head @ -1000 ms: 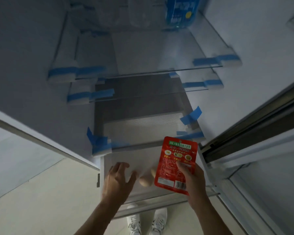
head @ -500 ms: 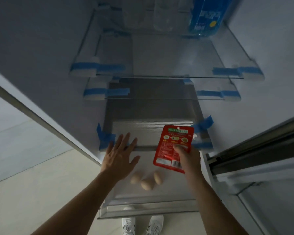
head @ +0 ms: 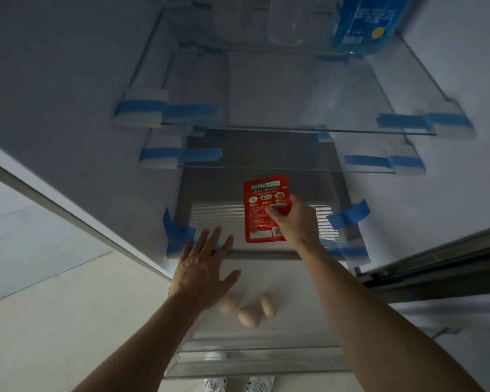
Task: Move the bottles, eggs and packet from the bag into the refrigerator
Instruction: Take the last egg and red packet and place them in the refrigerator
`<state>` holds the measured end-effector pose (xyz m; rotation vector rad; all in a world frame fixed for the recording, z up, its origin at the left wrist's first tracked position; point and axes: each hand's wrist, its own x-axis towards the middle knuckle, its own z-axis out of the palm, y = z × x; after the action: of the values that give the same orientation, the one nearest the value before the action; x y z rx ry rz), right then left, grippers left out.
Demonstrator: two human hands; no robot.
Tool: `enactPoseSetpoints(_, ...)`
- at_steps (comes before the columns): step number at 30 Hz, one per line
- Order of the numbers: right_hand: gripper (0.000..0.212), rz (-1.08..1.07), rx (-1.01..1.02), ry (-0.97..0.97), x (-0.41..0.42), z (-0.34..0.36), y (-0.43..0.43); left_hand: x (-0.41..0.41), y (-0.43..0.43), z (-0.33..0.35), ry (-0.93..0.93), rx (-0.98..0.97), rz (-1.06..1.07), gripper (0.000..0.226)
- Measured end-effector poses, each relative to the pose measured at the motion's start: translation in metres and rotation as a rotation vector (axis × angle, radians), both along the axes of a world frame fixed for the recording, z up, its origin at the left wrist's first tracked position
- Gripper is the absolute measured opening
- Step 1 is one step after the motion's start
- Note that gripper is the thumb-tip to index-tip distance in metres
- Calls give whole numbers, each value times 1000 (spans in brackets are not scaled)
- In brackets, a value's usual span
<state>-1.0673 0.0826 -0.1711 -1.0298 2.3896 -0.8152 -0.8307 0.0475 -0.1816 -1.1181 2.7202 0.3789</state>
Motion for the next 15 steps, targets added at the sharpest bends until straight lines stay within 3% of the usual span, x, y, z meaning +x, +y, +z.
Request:
enactPoseSetpoints(6, 67, 59, 19, 374, 3, -8, 18, -1, 0, 0, 1, 12, 9, 86)
enactPoseSetpoints(11, 68, 324, -6, 482, 30, -29, 57, -1, 2, 0, 8, 2, 25, 90)
enactPoseSetpoints(15, 69, 352, 71, 506, 34, -40, 54, -1, 1, 3, 10, 28, 31, 86)
